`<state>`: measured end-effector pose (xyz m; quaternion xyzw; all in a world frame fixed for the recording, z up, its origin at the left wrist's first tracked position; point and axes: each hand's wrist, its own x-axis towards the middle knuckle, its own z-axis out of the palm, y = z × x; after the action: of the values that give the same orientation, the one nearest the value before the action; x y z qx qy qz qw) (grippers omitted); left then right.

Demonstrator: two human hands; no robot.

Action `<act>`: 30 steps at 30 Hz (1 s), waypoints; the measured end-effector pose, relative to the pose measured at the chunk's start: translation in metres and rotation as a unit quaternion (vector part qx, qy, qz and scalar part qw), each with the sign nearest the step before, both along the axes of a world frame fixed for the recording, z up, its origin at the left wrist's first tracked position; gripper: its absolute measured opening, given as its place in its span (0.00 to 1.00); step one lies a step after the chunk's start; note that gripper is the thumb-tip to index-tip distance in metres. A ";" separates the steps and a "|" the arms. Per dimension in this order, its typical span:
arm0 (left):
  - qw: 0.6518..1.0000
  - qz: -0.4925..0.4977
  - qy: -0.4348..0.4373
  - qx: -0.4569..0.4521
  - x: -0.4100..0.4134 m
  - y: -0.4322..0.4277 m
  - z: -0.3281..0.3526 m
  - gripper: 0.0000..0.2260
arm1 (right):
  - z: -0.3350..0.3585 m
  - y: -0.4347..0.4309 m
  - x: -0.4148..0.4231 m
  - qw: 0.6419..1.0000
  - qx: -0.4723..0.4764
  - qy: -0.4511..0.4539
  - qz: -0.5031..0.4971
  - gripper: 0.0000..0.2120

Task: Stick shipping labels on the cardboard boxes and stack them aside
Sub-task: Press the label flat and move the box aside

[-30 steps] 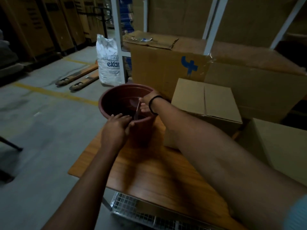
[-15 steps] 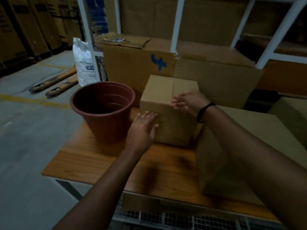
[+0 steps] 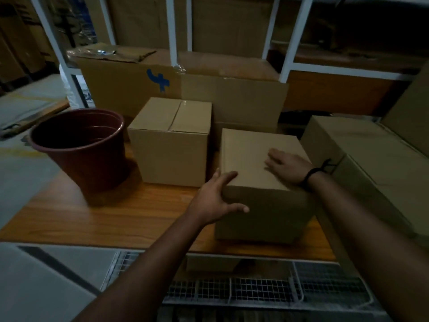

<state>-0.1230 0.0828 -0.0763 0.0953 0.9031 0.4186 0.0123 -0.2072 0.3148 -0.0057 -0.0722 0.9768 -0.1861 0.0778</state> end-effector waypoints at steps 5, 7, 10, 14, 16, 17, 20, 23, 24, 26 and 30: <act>0.993 0.083 0.073 0.033 0.004 0.014 -0.003 0.30 | -0.011 -0.012 0.021 0.983 0.074 -0.029 0.168 0.30; 0.993 0.083 0.078 0.020 0.007 0.015 0.000 0.30 | -0.010 -0.006 0.021 0.973 0.074 -0.046 0.215 0.28; 0.993 0.087 0.082 0.018 0.007 0.017 0.003 0.30 | -0.002 0.018 0.002 0.984 0.071 -0.036 0.157 0.25; 0.992 0.087 0.085 0.014 0.007 0.019 0.004 0.29 | 0.008 0.008 0.000 0.983 0.146 0.006 0.111 0.25; 0.993 0.084 0.088 0.011 0.008 0.016 0.003 0.29 | 0.002 -0.021 0.015 0.968 0.150 0.013 0.200 0.25; 0.993 0.081 0.088 0.010 0.008 0.014 0.003 0.29 | 0.000 -0.030 0.022 0.966 0.137 0.004 0.221 0.25; 0.993 0.071 0.095 0.005 0.008 0.012 0.002 0.30 | 0.005 -0.021 0.012 0.976 0.099 -0.002 0.193 0.24; 0.993 0.069 0.091 0.014 0.004 0.016 0.000 0.30 | 0.015 0.000 -0.004 0.990 0.120 -0.005 0.079 0.24; 0.993 0.071 0.091 0.018 0.004 0.015 -0.001 0.30 | 0.014 -0.006 -0.002 0.989 0.128 0.003 0.077 0.24; 0.992 0.078 0.097 0.016 0.004 0.012 -0.005 0.29 | 0.003 -0.026 0.009 0.986 0.108 0.011 0.129 0.23; 0.992 0.063 0.106 0.008 0.004 0.012 -0.010 0.29 | -0.009 -0.013 0.020 0.982 0.094 0.009 0.165 0.24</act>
<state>-0.1193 0.0945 -0.0864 0.0822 0.9002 0.4129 -0.1111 -0.1875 0.3018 -0.0143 -0.2268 0.9652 -0.0776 0.1048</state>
